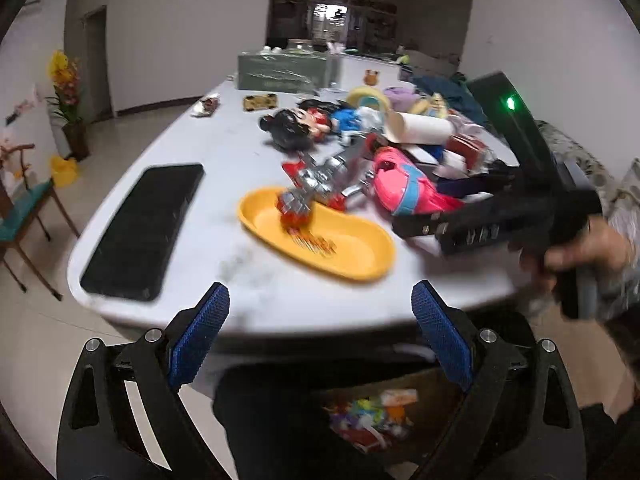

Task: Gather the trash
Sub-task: 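Grasp the pink toy gun with the right tool while the left tool grasps the yellow tray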

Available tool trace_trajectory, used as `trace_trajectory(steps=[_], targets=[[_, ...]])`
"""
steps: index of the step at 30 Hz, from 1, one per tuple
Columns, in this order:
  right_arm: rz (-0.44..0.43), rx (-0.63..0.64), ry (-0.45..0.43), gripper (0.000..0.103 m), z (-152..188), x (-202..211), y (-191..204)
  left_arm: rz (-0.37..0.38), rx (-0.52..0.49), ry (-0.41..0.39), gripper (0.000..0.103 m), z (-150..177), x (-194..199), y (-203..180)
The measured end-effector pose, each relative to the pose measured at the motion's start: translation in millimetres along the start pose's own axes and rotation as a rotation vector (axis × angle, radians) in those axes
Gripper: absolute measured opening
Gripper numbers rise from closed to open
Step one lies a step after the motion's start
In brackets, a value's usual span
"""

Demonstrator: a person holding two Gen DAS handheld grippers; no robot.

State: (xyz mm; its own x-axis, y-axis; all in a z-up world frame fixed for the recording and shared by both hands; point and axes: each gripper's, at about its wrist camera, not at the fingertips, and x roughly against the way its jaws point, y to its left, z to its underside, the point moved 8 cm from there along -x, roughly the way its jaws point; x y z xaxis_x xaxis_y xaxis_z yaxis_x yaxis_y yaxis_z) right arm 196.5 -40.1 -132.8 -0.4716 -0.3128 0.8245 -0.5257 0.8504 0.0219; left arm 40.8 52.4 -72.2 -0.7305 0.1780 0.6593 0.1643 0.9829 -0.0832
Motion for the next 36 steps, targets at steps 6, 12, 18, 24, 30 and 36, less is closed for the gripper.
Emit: trace_trajectory(steps=[6,12,18,24,30,36], targets=[[-0.095,-0.088,-0.024,0.04,12.5,27.7,-9.4,-0.042,-0.024,0.037,0.09,-11.5,-35.3,-17.9],[-0.235,-0.203,-0.103,0.041,37.9,75.9,-29.1,-0.061,0.046,0.08,0.092,-11.7,-60.6,-23.2],[-0.275,-0.231,-0.162,0.041,53.4,112.0,-35.0,-0.092,0.241,0.114,0.093,-34.0,-78.2,-1.2],[-0.304,-0.257,-0.16,0.041,63.7,109.3,-37.0,-0.295,0.226,0.147,0.093,-46.3,-100.7,14.4],[-0.32,-0.257,-0.167,0.041,67.3,111.5,-33.3,-0.197,0.183,0.053,0.03,-34.5,-72.7,6.2],[-0.333,-0.255,-0.148,0.041,77.8,107.6,-23.8,-0.117,0.083,-0.036,0.023,-20.7,-17.3,-14.1]])
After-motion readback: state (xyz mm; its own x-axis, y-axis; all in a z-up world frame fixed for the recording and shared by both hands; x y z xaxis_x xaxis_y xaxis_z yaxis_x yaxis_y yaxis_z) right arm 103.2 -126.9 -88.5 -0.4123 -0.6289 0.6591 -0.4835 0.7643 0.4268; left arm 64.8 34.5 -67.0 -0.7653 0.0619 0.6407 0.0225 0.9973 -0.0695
